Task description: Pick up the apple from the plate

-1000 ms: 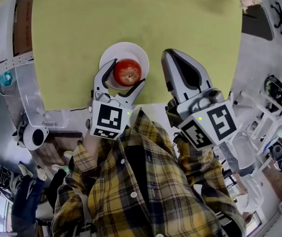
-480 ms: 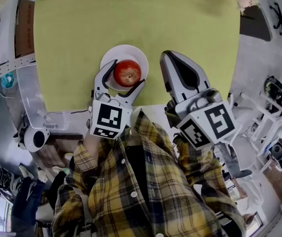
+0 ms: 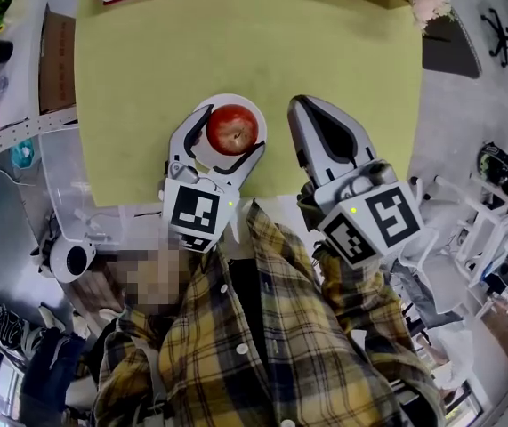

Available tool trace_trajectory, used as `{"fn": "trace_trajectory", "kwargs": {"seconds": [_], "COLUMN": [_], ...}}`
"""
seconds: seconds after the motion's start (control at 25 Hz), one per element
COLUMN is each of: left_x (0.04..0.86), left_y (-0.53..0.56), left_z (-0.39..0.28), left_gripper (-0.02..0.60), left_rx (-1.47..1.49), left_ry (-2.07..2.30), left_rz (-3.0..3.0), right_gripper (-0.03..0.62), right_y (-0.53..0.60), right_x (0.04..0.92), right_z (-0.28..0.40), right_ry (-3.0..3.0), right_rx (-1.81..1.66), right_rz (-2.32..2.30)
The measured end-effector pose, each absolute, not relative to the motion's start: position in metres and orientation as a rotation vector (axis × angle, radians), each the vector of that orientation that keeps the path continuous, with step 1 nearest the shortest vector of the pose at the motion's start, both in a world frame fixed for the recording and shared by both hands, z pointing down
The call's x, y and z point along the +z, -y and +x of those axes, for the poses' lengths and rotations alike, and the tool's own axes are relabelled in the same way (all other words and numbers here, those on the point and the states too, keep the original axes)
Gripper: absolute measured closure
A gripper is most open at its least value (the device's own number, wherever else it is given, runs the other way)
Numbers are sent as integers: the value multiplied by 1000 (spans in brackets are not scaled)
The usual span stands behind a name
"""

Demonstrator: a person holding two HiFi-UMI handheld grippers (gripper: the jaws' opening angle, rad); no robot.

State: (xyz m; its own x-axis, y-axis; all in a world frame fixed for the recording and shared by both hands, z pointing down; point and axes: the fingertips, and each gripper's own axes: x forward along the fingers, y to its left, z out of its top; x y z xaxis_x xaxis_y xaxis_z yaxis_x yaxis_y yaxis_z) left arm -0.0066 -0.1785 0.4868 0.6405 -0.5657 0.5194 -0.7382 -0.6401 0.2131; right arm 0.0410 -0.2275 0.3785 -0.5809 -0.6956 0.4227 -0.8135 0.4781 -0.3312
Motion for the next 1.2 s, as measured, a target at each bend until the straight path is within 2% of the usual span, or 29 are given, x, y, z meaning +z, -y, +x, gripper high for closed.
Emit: {"fn": "trace_trajectory", "kwargs": {"seconds": [0.8, 1.2], "left_x": [375, 312], "left_y": [218, 224], "left_z": [-17, -22], "left_gripper": [192, 192], "left_rx": [472, 409], "left_ry": [1054, 891], "left_rz": [2568, 2621], "right_gripper": [597, 597], "right_y": [236, 231], "right_x": [296, 266], "right_z": [33, 31], "right_ry": [2604, 2641], "right_rx": [581, 488], "right_rz": [1282, 1265]}}
